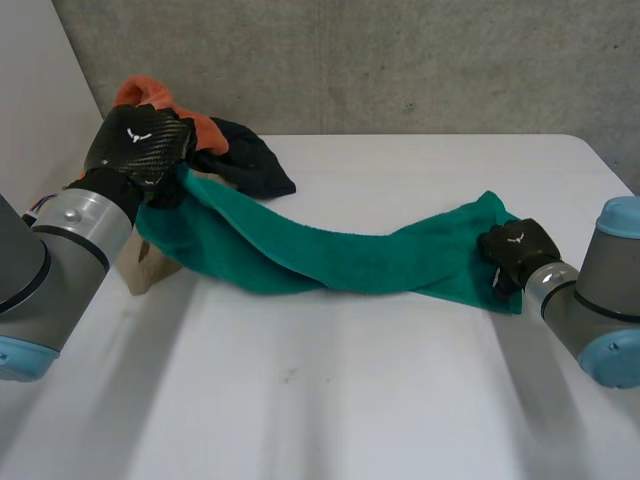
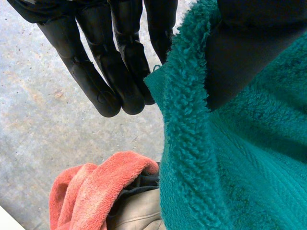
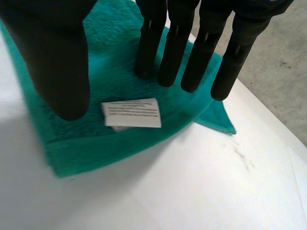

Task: Fold the laundry.

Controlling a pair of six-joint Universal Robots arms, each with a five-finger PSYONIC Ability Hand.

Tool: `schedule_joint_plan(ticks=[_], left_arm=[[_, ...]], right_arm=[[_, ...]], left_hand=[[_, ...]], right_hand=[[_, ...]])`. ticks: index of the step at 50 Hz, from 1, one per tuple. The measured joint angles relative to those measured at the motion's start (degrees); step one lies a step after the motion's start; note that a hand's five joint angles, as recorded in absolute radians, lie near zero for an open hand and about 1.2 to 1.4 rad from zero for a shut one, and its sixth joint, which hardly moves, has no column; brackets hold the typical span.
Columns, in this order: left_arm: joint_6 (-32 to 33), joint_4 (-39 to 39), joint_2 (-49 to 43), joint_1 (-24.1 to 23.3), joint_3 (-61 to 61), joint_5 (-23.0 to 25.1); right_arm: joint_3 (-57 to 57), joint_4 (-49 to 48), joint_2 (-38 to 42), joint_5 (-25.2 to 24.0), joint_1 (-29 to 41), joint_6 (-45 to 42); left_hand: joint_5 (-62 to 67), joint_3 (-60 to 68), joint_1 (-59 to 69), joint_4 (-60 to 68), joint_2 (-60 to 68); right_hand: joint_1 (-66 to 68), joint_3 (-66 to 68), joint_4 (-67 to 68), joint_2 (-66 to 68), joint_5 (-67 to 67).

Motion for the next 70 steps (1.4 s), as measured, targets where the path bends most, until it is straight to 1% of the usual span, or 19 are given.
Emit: schedule_joint_plan(ticks=[5, 8, 16, 22, 24, 28, 32, 40, 44, 45, 46, 47, 49, 51, 53, 58, 63, 67, 70], left_arm=[[0.0, 0.02, -0.1, 0.17, 0.03, -0.05], [0.0, 0.0, -0.19, 0.21, 0.12, -0.18], [0.09, 0.0, -0.74, 0.11, 0.32, -0.73], [0.12, -0.07, -0.92, -0.04, 0.39, -1.05], [0.09, -0.13, -0.9, -0.05, 0.44, -1.1], [0.02, -0.3, -0.82, -0.01, 0.6, -1.15], [-0.03, -0.39, -0.78, 0.02, 0.75, -1.15], [-0.24, -0.47, -0.77, 0.28, 0.87, -1.14], [-0.48, -0.61, -0.76, 0.44, 0.85, -1.13], [-0.58, -0.68, -0.76, 0.5, 0.81, -1.12], [-0.65, -0.73, -0.76, 0.54, 0.78, -1.11], [-0.79, -0.83, -0.77, 0.62, 0.72, -1.1], [-1.07, -1.1, -0.77, 0.8, 0.6, -1.08], [-1.3, -1.4, -0.77, 0.98, 0.51, -1.07], [-1.59, -1.91, -0.77, 1.23, 0.42, -1.06], [-2.13, -4.66, -0.8, 2.23, -0.06, -0.85], [-1.61, -10.1, -1.18, 3.19, -0.73, -0.07], [1.46, -16.78, -3.64, 3.19, -0.78, 1.14], [5.67, -21.55, -7.12, 2.73, -0.22, 1.67]], right_arm=[[-3.36, 0.29, 2.12, 0.75, -0.46, -0.45], [-6.05, 0.79, 3.83, 1.45, -1.01, -0.59], [-11.02, 5.28, 6.21, 1.79, -1.92, 0.37], [-11.82, 10.98, 4.05, 0.83, -1.08, 4.25], [-11.79, 12.32, 3.17, 0.45, -0.57, 5.73], [-11.89, 14.98, 1.41, -0.63, 1.11, 9.45], [-12.61, 15.65, 1.41, -1.18, 2.33, 10.94], [-17.47, 14.45, 6.28, -1.09, 3.69, 9.96], [-20.64, 13.89, 9.32, -0.44, 3.96, 9.34], [-21.58, 13.78, 10.16, -0.17, 4.02, 9.23], [-22.12, 13.75, 10.65, 0.01, 4.05, 9.18], [-22.71, 13.73, 11.16, 0.21, 4.08, 9.13], [-24.37, 13.96, 12.31, 0.98, 4.18, 9.14], [-24.96, 14.49, 12.28, 1.5, 4.17, 9.28], [-25.04, 15.49, 11.49, 1.87, 4.11, 9.52], [-23.02, 21.49, 5.3, 1.17, 3.06, 9.66], [-20.33, 33.85, -2.03, -2.69, 0.32, 5.51], [-19.06, 47.77, -4.75, -5.69, -2.51, -3.78], [-19.04, 54.8, -4.59, -6.14, -3.82, -10.85]], left_hand=[[0.0, 0.0, 0.0, 0.0, 0.0], [0.0, 0.0, 0.0, 0.0, 0.0], [0.0, 0.0, 0.0, 0.0, 0.0], [0.0, 0.0, 0.0, 0.0, 0.0], [0.0, 0.0, 0.0, 0.0, 0.0], [0.0, 0.0, 0.0, 0.0, 0.0], [0.0, 0.0, 0.0, 0.0, 0.0], [0.0, 0.0, 0.0, 0.01, 0.0], [0.0, 0.0, 0.0, 0.01, 0.0], [0.0, 0.0, 0.0, 0.01, 0.0], [0.0, 0.0, 0.0, 0.01, 0.0], [0.0, 0.0, 0.0, 0.01, 0.0], [0.0, 0.0, 0.0, 0.01, 0.0], [0.0, 0.0, 0.0, 0.01, 0.0], [0.0, 0.0, 0.0, 0.01, 0.0], [0.0, 0.0, 0.0, 0.01, 0.0], [0.0, 0.0, 0.0, 0.02, 0.0], [0.0, 0.0, 0.0, 0.02, 0.0], [0.0, 0.0, 0.0, 0.02, 0.0]], right_hand=[[6.91, 6.77, 6.83, 7.07, 6.63], [7.72, 7.65, 7.88, 7.89, 7.61], [-0.81, -1.68, -1.35, -1.02, -2.23], [-11.07, -11.5, -11.1, -11.38, -12.52], [-12.43, -12.58, -12.61, -12.88, -14.04], [-12.58, -12.66, -12.96, -12.97, -14.57], [-12.58, -12.66, -12.95, -12.97, -14.54], [-12.3, -12.46, -12.65, -12.71, -11.96], [-6.31, -6.47, -6.31, -6.19, -5.94], [-1.92, -2.02, -2.03, -1.71, -2.28], [-0.71, -1.42, -1.44, -0.49, -1.15], [4.43, 3.74, 3.71, 4.21, 3.81], [20.46, 19.92, 20.0, 21.39, 19.99], [24.9, 26.66, 26.83, 27.45, 26.34], [24.9, 28.07, 28.85, 28.21, 27.0], [24.9, 28.18, 29.03, 28.22, 27.0], [24.9, 28.56, 29.03, 28.21, 27.0], [24.9, 28.56, 29.03, 28.22, 27.0], [24.9, 28.56, 29.03, 28.21, 27.0]])
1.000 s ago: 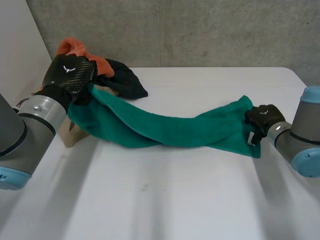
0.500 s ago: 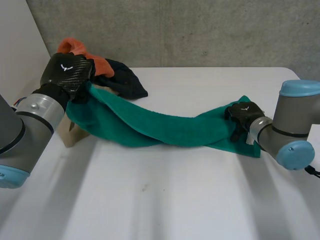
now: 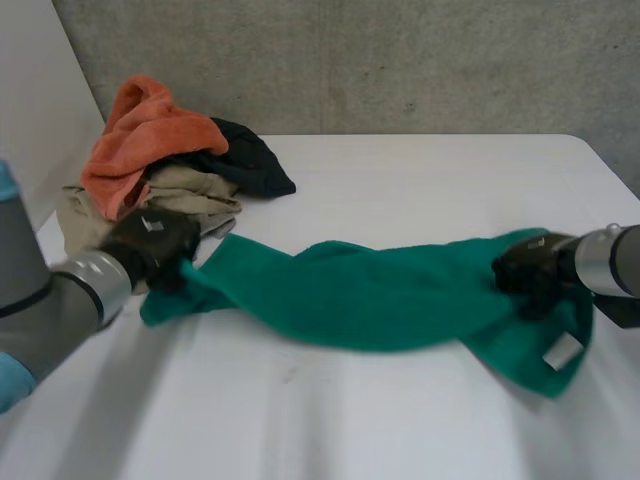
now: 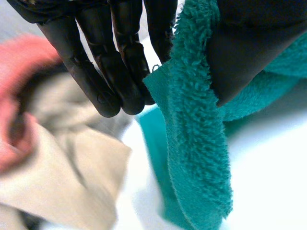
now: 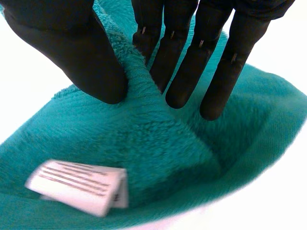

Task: Fold the laundry.

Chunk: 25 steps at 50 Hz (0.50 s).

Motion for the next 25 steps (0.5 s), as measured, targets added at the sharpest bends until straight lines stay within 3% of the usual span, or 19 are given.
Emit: schedule_joint_plan(ticks=[5, 9, 15, 19, 22, 25], left_arm=[[7.85, -3.79, -6.62, -1.65, 5.87, -1.32], [9.2, -1.27, -9.05, -3.16, 13.91, -3.75], [2.07, 15.26, -8.32, -4.82, 32.4, -10.51], [-4.03, 26.97, -6.29, -4.38, 38.3, -13.64], [-7.78, 32.5, -5.2, -3.62, 38.95, -14.91], [-9.6, 33.67, -4.86, -3.1, 37.24, -15.13]], right_arm=[[-2.98, 0.5, 1.12, 1.14, -0.17, -4.16], [-6.27, -4.5, 0.86, 1.74, 0.44, -1.54], [-14.13, -30.37, -4.63, 2.66, 0.86, 15.59], [-15.42, -44.44, -8.27, 3.23, -0.29, 25.95], [-15.97, -48.85, -9.52, 3.47, -1.48, 30.55], [-16.54, -47.24, -9.38, 2.91, -2.14, 31.67]], left_hand=[[0.0, 0.16, 0.0, 0.0, 0.07], [0.0, 0.16, 0.0, 0.01, 0.2], [0.0, 0.16, 0.0, 0.03, 0.2], [0.0, 0.16, 0.0, 0.03, 0.2], [0.0, 0.16, 0.0, 0.03, 0.2], [0.0, 0.16, 0.0, 0.03, 0.2]], right_hand=[[0.0, 0.0, 0.01, 0.01, 0.0], [0.0, 0.0, 0.01, 0.0, 0.0], [0.0, 0.0, 0.01, 0.0, 0.0], [0.0, 0.0, 0.02, 0.0, 0.0], [0.0, 0.0, 0.02, 0.0, 0.0], [0.0, 0.0, 0.02, 0.0, 0.47]])
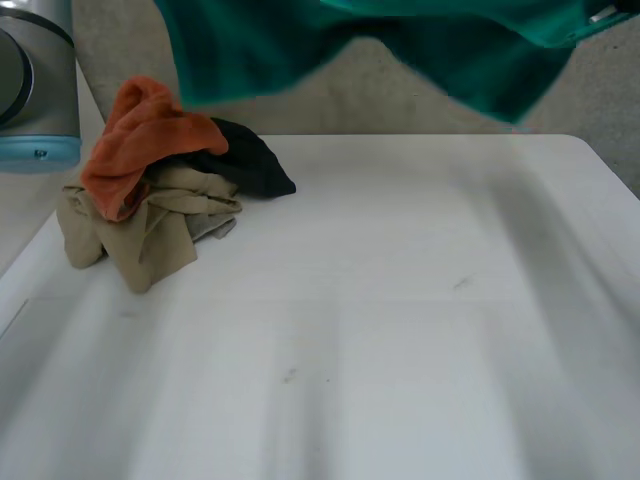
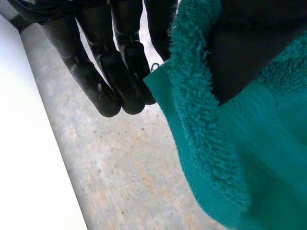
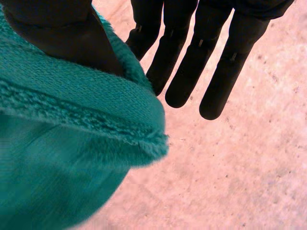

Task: Fold the laundry.

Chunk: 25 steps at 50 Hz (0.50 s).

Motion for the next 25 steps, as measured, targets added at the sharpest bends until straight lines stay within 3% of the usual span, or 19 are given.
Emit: schedule_joint_plan(ticks=[11, 20, 25], left_arm=[[-1.53, -1.03, -2.25, 0.97, -22.82, 4.32], [-1.04, 0.3, -7.59, 0.62, -35.39, 5.1], [-0.52, 0.5, -8.35, 0.62, -38.16, 4.88]], right_arm=[[2.18, 22.42, 7.98, -10.43, -1.97, -8.12], [11.21, 25.03, 17.44, -12.12, -2.43, -23.14], [14.79, 24.58, 18.81, -11.91, -3.15, -24.77]], left_hand=[[0.0, 0.0, 0.0, 0.0, 0.0], [0.0, 0.0, 0.0, 0.0, 0.0], [0.0, 0.0, 0.0, 0.0, 0.0]], right_hand=[[0.0, 0.0, 0.21, 0.0, 1.36], [-0.65, -1.29, -1.14, -1.16, 0.09], [-38.93, -41.81, -41.89, -42.02, -41.09]])
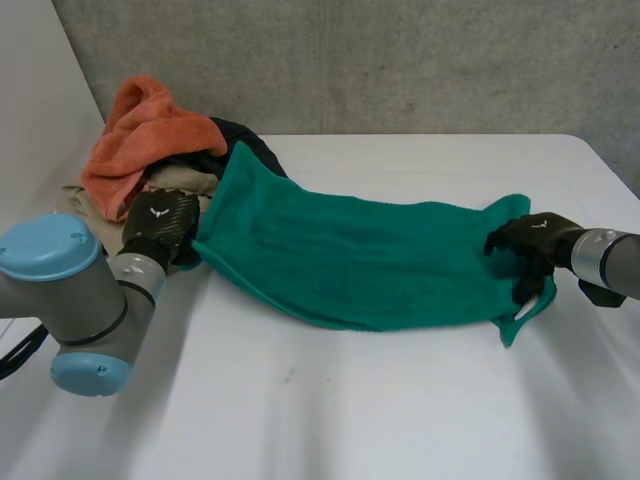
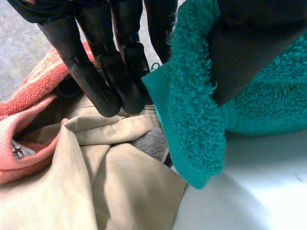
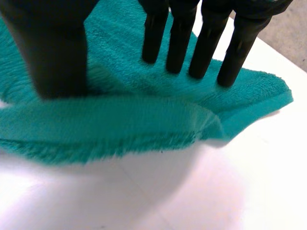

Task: Fold the laundry.

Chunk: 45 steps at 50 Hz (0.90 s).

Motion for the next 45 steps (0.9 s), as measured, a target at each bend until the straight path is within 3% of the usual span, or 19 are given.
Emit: schedule_joint_plan(ticks=[3, 10, 20, 21, 30, 42, 45], left_arm=[[-0.06, -0.13, 1.27, 0.34, -0.46, 0.02], [-0.6, -0.35, 5.22, 1.33, -1.66, 0.52], [-0.94, -0.33, 7.31, 1.34, -2.64, 0.96], [-0.98, -0.29, 7.27, 1.24, -2.57, 0.96], [-0.95, -0.09, 6.8, 0.9, -1.86, 0.94], [-0.92, -0.3, 6.7, 0.34, -1.6, 0.6], [-0.91, -0.37, 6.81, 0.4, -1.66, 0.56]], right_arm=[[1.9, -0.22, -2.13, -0.19, -0.45, 2.31], [10.4, -1.3, -12.49, -3.39, -2.65, 4.14], [24.27, -1.8, -21.55, -9.53, -6.27, -8.71], [27.61, -1.91, -22.53, -11.31, -7.04, -13.07], [36.88, -5.98, -22.96, -16.98, -9.31, -25.54], [39.53, -17.73, -18.62, -16.46, -8.71, -26.16], [39.38, -20.74, -16.93, -15.71, -8.19, -25.82]], left_hand=[[0.0, 0.0, 0.0, 0.0, 0.0], [0.0, 0.0, 0.0, 0.0, 0.0], [0.0, 0.0, 0.0, 0.0, 0.0], [0.0, 0.0, 0.0, 0.0, 0.0], [0.0, 0.0, 0.0, 0.0, 0.0], [0.0, 0.0, 0.0, 0.0, 0.0], [0.0, 0.0, 0.0, 0.0, 0.0]], right_hand=[[-5.14, -6.11, -6.69, -4.9, -7.28], [-4.1, -4.87, -5.59, -4.72, -4.26], [14.68, 13.82, 13.43, 14.46, 14.31], [15.67, 14.8, 14.45, 15.41, 15.25], [15.42, 14.58, 14.19, 15.31, 14.26], [15.25, 14.35, 13.95, 15.22, 13.87], [20.18, 19.47, 18.56, 20.32, 19.22]])
